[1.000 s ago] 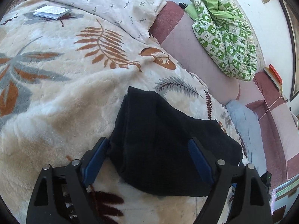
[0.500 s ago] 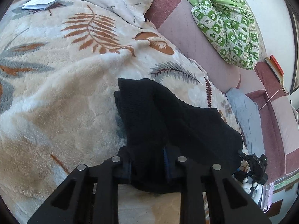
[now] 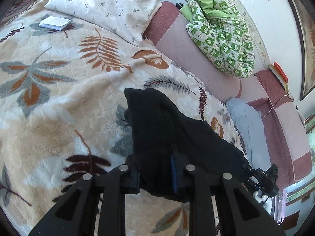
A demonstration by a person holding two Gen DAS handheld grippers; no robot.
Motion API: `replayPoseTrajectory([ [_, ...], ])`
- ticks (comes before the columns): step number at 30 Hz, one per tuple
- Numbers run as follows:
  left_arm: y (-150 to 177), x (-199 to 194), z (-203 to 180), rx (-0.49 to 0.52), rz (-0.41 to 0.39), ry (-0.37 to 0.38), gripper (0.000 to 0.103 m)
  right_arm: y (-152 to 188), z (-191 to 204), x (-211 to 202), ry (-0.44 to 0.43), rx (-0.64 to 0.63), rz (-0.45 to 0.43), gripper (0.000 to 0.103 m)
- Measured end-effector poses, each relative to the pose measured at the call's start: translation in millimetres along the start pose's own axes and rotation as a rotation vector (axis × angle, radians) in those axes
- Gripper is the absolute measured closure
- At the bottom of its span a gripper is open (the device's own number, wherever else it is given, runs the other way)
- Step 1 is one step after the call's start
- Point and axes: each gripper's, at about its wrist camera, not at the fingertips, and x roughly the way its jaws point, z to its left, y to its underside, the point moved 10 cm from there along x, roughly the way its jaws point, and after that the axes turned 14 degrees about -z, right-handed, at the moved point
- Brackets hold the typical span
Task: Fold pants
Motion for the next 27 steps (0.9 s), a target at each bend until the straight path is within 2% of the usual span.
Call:
replayPoseTrajectory([
  [6, 20, -34, 22, -0.071, -0.006, -0.01, 0.082, 33, -13, -33, -0.017, 0.023, 0.04, 0.082],
  [9, 37, -40, 40, -0.105, 0.022, -0.046, 0.078, 53, -26, -45, -0.019, 0.016, 0.068, 0.081],
  [12, 54, -45, 63, -0.123, 0.04, -0.102, 0.071, 67, -51, -48, 0.05, -0.021, 0.093, 0.068],
  [13, 57, -49, 67, -0.127, 0.034, -0.102, 0.068, 69, -58, -51, 0.076, -0.025, 0.089, 0.061],
  [14, 58, -55, 71, -0.136, 0.024, -0.097, 0.066, 68, -64, -57, 0.096, -0.033, 0.076, 0.06],
  [15, 57, -62, 75, -0.148, 0.007, -0.094, 0.064, 65, -67, -63, 0.11, -0.046, 0.058, 0.053],
  [16, 55, -70, 79, -0.153, -0.013, -0.098, 0.062, 60, -70, -72, 0.143, -0.078, 0.031, 0.05],
  [18, 50, -83, 86, -0.141, -0.056, -0.125, 0.061, 51, -68, -84, 0.184, -0.152, -0.006, 0.05],
  [20, 46, -91, 89, -0.124, -0.085, -0.136, 0.058, 44, -50, -92, 0.196, -0.245, -0.042, 0.05],
  [22, 44, -95, 87, -0.109, -0.108, -0.133, 0.056, 47, -18, -88, 0.158, -0.325, -0.034, 0.05],
  [25, 44, -94, 84, -0.087, -0.137, -0.127, 0.051, 74, 40, -62, 0.075, -0.461, 0.042, 0.05],
  [27, 47, -92, 85, -0.068, -0.15, -0.122, 0.049, 108, 83, -37, 0.004, -0.573, 0.122, 0.05],
])
